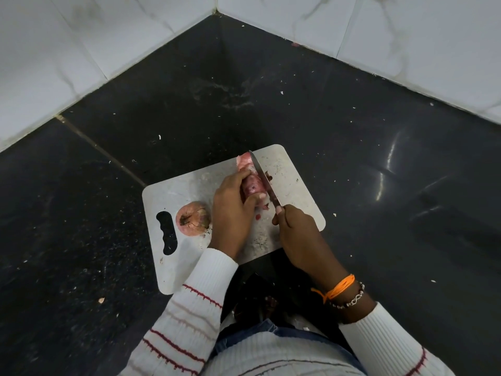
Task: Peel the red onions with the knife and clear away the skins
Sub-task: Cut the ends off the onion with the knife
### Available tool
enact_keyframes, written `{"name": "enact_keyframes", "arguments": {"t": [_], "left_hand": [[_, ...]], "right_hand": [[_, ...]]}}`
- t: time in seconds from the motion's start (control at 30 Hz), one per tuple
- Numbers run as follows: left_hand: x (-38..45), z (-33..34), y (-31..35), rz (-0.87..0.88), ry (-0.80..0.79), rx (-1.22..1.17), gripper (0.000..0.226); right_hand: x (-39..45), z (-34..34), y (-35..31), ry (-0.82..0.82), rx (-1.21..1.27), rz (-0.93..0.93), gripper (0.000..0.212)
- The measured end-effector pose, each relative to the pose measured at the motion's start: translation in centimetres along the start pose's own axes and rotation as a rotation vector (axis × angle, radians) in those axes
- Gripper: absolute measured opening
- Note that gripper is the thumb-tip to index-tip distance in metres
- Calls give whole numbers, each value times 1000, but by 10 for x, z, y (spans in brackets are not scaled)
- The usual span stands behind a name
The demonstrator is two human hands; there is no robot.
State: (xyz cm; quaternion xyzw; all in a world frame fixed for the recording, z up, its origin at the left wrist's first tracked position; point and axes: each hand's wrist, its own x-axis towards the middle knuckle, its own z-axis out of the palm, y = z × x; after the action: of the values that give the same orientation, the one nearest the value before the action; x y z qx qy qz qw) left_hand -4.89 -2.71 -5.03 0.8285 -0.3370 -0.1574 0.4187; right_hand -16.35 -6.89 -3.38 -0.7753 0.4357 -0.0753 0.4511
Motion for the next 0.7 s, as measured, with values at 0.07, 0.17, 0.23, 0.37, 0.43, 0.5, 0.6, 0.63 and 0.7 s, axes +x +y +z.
{"name": "enact_keyframes", "arguments": {"t": [0.07,0.17,0.23,0.37,0.43,0.5,0.6,0.63,0.7], "left_hand": [[-1,0,-1,-11,-15,-45,44],[-1,-1,-2,-27,-12,-110,42],[-1,-1,-2,-45,-11,-140,41],[-1,2,-3,-29,-3,-100,40],[1,1,-3,-54,8,-96,40],[2,-1,-3,-69,4,-107,40],[2,0,-2,-64,-11,-85,40],[1,1,-2,-72,-10,-79,40],[1,0,-2,-96,-1,-82,39]], "right_hand": [[1,0,-2,-26,-31,10,36],[2,3,-3,-51,-87,2,28],[3,6,-7,-61,-140,-11,24],[11,5,-14,-52,-215,-13,14],[5,5,-13,-76,-212,-11,15],[4,5,-15,-110,-202,23,17],[20,4,-20,-121,-256,20,15],[21,4,-21,-130,-286,24,17],[15,6,-21,-141,-335,34,18]]}}
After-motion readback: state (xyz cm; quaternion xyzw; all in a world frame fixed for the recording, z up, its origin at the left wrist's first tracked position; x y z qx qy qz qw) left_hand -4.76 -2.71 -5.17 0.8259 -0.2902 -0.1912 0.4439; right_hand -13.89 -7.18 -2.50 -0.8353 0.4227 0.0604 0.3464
